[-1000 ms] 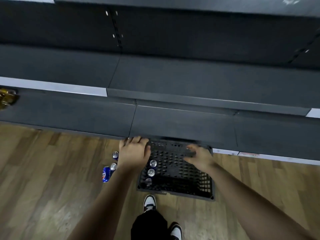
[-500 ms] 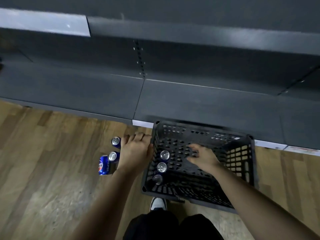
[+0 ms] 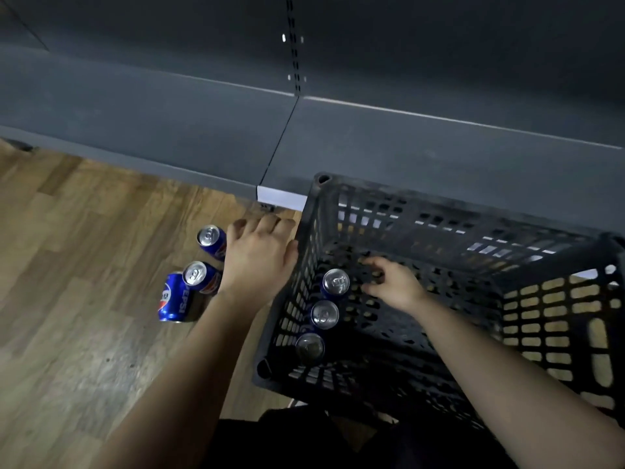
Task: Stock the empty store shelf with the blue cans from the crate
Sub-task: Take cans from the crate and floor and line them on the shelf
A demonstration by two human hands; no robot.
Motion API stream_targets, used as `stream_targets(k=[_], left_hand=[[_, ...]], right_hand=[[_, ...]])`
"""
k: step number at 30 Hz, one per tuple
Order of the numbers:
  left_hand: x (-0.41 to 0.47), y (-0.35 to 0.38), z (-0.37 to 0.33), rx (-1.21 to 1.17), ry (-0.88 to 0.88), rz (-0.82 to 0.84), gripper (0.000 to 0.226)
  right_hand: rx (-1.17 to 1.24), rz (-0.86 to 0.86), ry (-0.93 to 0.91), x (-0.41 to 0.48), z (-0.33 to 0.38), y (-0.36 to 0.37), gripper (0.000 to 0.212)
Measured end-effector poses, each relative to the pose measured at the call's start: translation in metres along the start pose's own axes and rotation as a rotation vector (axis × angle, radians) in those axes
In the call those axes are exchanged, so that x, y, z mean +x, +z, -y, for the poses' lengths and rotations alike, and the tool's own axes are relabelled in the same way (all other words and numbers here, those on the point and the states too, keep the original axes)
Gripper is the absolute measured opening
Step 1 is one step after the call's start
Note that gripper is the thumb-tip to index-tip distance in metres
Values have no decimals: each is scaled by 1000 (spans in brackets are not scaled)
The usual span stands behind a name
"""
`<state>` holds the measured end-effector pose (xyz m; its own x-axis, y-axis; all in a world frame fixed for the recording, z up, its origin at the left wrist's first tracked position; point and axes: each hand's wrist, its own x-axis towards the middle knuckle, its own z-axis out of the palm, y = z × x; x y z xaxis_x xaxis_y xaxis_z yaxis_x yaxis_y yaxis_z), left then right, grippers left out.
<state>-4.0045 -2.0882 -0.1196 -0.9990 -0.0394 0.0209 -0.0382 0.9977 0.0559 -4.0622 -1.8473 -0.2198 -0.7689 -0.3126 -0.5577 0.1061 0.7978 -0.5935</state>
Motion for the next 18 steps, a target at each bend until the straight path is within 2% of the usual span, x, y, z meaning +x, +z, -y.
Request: stream_targets(k=[7,11,18], left_hand=[[-17,21,13,-26,-81,-45,36],[-25,22,9,-30,-85,-23,42],[-30,20,3,-50,-102,-15,41]], right_hand=[[29,5,-54,19,-13,17,60],[56,-8,-68,22,-14,20,62],[10,-1,-116,22,-14,32,74]])
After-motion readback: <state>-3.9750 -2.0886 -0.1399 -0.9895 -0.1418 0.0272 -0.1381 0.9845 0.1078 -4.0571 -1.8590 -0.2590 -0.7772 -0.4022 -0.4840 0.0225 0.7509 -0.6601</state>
